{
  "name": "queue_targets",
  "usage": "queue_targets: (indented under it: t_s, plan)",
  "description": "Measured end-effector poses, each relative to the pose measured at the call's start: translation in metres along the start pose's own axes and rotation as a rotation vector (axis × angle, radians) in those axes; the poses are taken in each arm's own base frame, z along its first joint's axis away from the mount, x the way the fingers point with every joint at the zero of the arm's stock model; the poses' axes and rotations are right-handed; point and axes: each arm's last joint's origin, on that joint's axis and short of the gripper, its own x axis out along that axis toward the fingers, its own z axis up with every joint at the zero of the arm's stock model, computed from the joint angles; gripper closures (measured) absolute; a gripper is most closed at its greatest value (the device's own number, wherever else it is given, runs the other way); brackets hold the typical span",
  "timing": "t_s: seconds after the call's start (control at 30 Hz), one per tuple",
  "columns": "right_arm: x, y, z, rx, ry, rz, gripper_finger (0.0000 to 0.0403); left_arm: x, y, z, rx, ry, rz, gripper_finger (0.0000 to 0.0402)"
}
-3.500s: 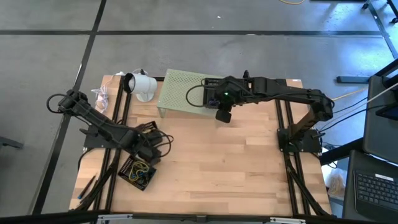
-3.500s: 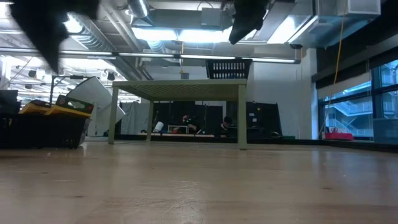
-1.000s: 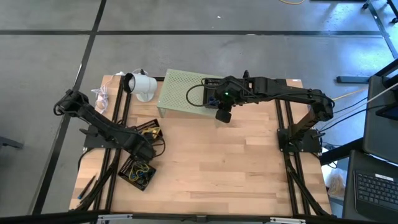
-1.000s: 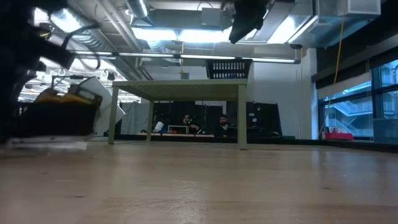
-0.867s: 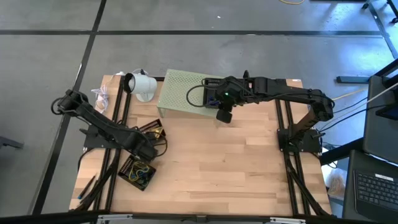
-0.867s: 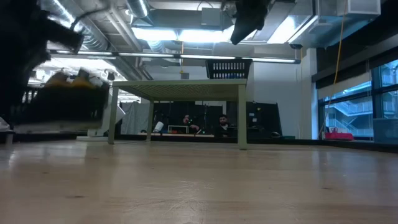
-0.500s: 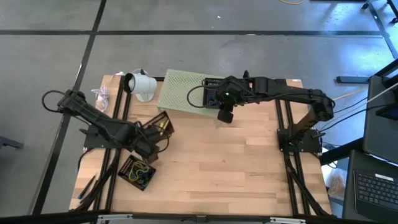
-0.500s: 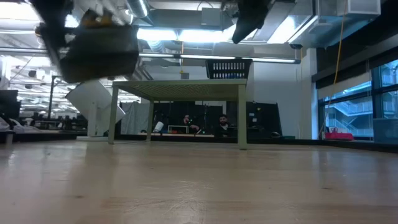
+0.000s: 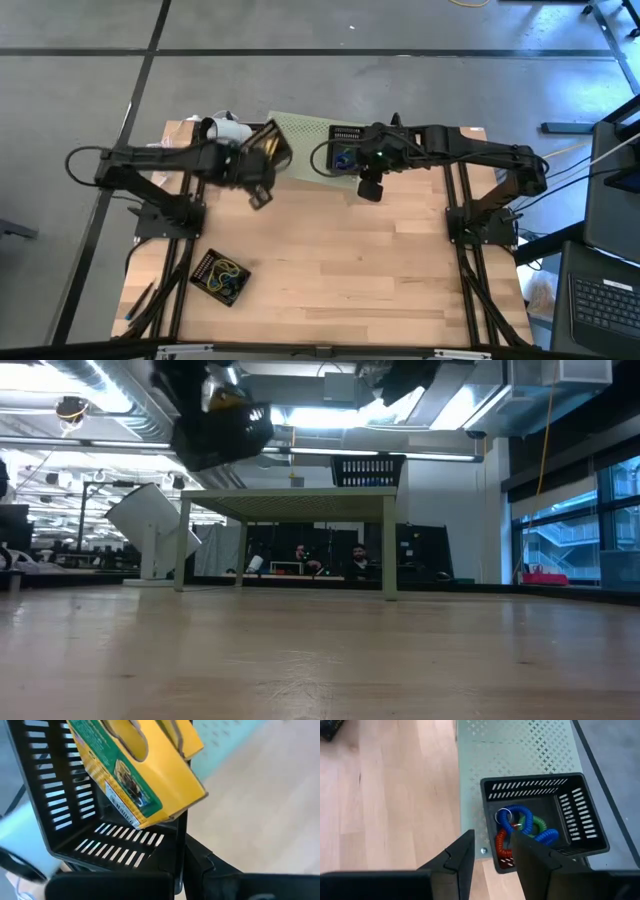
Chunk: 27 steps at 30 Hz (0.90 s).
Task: Pick & Place Office Desk Supplies
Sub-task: Put the top black bin on the shelf
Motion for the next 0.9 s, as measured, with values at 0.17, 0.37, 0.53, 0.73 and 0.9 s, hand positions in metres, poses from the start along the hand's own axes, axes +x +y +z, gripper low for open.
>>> queue_targets:
  t_s: [0.17, 0.37, 0.53, 0.73, 0.9]
  plan:
    - [-0.002, 0.004, -0.001, 0.012, 0.003, 0.009, 0.0272, 0.025, 0.017, 0.029, -0.005, 0.065, -0.014, 0.0398]
    - [-0.003, 0.008, -0.002, 0.002, 0.012, 0.016, 0.0272, 0.058, 0.028, 0.045, 0.015, 0.184, -0.016, 0.0398]
    - [-0.003, 0.008, -0.002, 0.000, 0.012, 0.017, 0.0272, 0.070, 0.031, 0.050, 0.038, 0.216, -0.007, 0.0397]
    - [-0.003, 0.008, -0.002, -0.006, 0.012, 0.017, 0.0272, 0.069, 0.031, 0.052, 0.033, 0.190, 0.007, 0.0364]
    - [-0.003, 0.008, -0.002, -0.019, 0.012, 0.017, 0.0272, 0.069, 0.032, 0.052, 0.027, 0.186, 0.009, 0.0322]
